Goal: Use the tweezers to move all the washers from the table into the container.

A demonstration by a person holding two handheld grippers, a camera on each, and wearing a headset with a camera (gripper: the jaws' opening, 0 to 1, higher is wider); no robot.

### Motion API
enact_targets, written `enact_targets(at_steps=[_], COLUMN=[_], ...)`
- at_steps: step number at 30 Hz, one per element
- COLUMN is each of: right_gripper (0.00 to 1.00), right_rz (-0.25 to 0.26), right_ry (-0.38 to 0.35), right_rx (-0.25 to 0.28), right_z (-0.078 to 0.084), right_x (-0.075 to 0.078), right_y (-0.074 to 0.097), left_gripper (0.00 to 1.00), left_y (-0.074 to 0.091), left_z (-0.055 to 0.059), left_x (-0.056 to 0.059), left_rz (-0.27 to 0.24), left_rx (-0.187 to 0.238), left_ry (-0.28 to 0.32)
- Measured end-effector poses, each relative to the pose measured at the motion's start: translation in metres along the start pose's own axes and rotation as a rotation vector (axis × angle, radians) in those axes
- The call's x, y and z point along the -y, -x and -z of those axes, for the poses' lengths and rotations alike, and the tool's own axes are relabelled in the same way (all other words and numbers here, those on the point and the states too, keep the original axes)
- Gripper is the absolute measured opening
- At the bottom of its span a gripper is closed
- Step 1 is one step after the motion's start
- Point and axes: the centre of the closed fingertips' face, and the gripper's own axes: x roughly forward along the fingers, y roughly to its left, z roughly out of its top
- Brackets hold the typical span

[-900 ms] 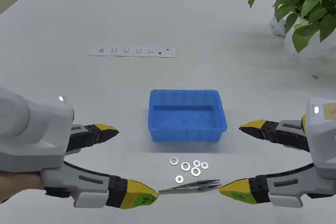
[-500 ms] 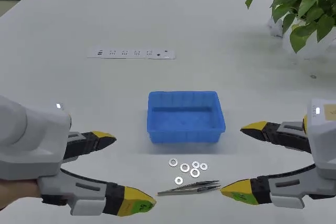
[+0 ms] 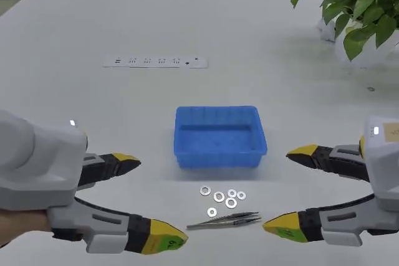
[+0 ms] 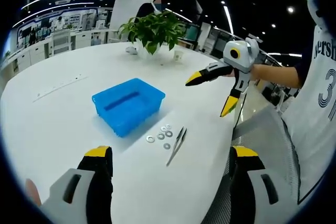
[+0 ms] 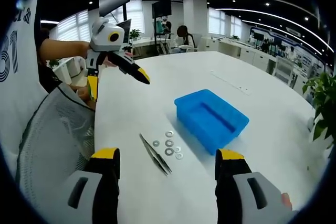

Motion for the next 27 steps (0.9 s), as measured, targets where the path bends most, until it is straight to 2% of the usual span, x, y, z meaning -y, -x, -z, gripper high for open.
enact_targets(at_steps=[17, 22, 27], right_gripper=[0.74, 0.74, 0.74], right_rz=[-0.001, -0.002, -0.001], right_ry=[0.003, 0.003, 0.001], right_rx=[-0.005, -0.007, -0.013], right_z=[0.0013, 0.0019, 0.0045], right_x=[-0.0011, -0.0016, 0.0001], right_y=[0.0013, 0.0014, 0.0011], left_gripper=[0.98, 0.98, 0.98], left_y=[-0.0036, -0.0045, -0.0061], left_z=[0.0007, -0.0009, -0.0088], left_x=[0.0021, 0.0009, 0.0039], left_rz=[0.002, -0.006, 0.004], left_rx=[-0.004, 0.006, 0.037], left_ry=[-0.011, -0.025, -0.040])
